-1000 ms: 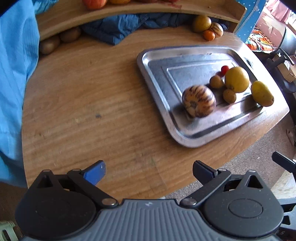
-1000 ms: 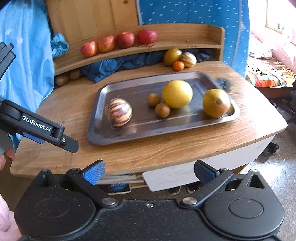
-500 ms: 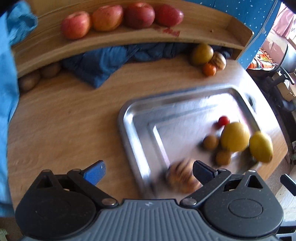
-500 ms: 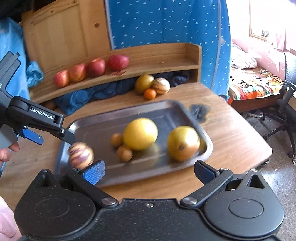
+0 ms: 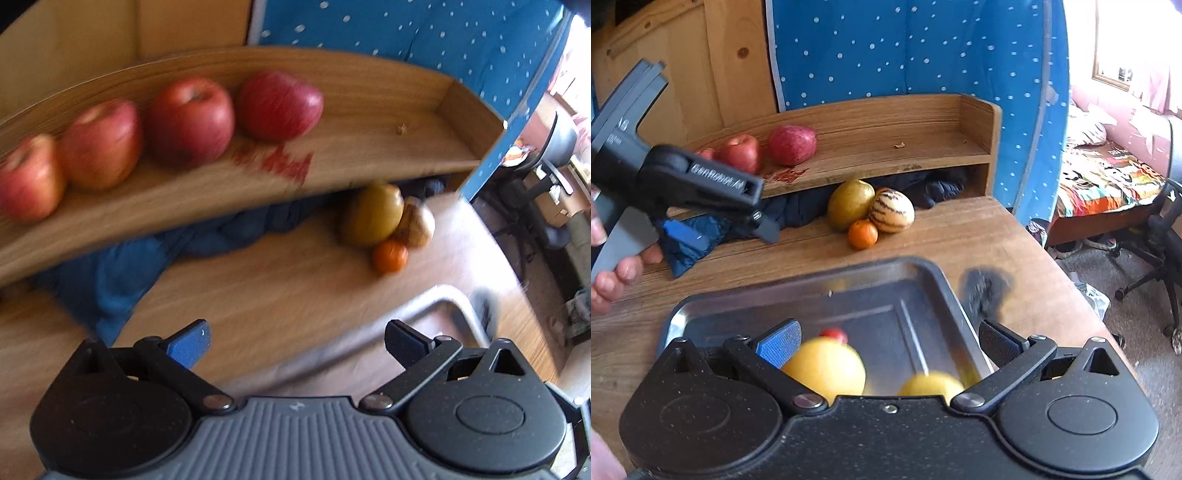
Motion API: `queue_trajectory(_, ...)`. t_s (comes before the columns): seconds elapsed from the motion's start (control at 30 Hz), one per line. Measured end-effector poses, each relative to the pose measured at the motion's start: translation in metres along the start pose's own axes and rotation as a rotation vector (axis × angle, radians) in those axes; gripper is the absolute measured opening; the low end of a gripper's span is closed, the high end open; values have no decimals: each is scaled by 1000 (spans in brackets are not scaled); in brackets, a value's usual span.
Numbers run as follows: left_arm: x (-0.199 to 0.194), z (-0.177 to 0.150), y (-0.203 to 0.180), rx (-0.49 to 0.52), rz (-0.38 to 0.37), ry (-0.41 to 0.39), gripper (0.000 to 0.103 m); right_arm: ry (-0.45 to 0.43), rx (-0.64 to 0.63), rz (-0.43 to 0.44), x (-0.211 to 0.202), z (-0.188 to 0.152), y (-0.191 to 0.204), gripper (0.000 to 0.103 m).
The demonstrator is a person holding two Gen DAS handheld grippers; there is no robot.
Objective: Organize fruits
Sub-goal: 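Move both open tools back from the tray toward the fruit under the shelf, then grasp the brownish pear with the left tool while the right tool grasps an orange mandarin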
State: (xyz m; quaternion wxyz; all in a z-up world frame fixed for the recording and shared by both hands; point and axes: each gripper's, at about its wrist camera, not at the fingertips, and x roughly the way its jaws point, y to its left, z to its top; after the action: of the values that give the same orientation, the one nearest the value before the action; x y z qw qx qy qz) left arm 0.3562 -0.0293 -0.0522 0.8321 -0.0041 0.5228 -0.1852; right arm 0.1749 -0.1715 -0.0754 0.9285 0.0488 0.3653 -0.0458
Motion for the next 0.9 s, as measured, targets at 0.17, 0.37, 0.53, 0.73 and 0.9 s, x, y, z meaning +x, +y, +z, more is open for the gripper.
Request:
queue_trajectory(0.17, 30, 28, -9, -53, -86, 7, 102, 38, -32, 0, 32, 30, 0, 102)
queue_trajectory(0.37, 60, 50, -17, -139, -194, 30, 102, 77, -105, 18, 66, 55, 11, 102)
queue_trajectory(0.53, 78, 60, -21, -209, -242, 44, 101, 93, -181, 12, 91, 68, 24, 97)
queue_trajectory(0.73, 95, 72, -18, -260, -256, 80, 94, 117, -212, 31, 113, 75, 27, 90)
queue_trajectory(0.9, 106, 73, -16, -294, -263, 107, 89, 131, -249, 33, 125, 76, 30, 80)
